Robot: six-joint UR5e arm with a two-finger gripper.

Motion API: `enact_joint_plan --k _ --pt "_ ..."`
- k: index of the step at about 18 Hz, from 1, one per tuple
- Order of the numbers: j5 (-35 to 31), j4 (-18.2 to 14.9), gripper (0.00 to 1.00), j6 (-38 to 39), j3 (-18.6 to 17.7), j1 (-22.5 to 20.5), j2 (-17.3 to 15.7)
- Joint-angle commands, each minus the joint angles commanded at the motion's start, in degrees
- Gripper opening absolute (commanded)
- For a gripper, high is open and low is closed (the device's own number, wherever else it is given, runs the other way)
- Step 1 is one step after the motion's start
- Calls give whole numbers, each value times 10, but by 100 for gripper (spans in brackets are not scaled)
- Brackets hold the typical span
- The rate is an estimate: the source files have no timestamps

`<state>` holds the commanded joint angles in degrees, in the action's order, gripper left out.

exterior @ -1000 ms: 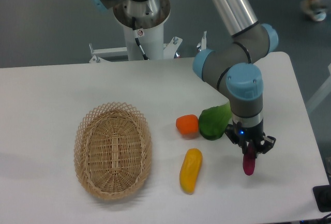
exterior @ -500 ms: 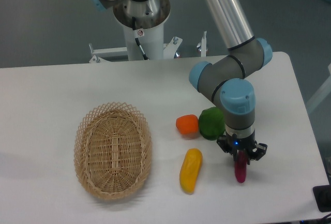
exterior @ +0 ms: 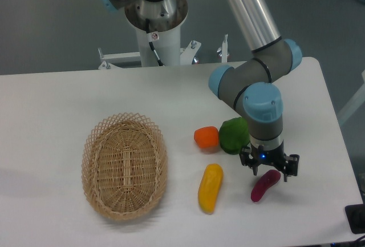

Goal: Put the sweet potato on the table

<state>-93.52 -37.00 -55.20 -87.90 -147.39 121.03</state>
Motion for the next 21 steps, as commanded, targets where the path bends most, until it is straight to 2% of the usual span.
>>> enact_joint_plan --k 4,5,8,11,15,17,21 --pt "-5 -6 100 -6 18 -1 -24" --pt "-5 -19 100 -10 21 -2 -35" --pt "-7 -103 100 -101 32 -13 -70" --pt "-6 -196 100 -202 36 -50 -112" --pt "-4 -270 100 -327 34 -99 -141" --pt "2 -293 100 -366 33 -122 -151" --pt "18 -293 100 -381 31 -128 -156"
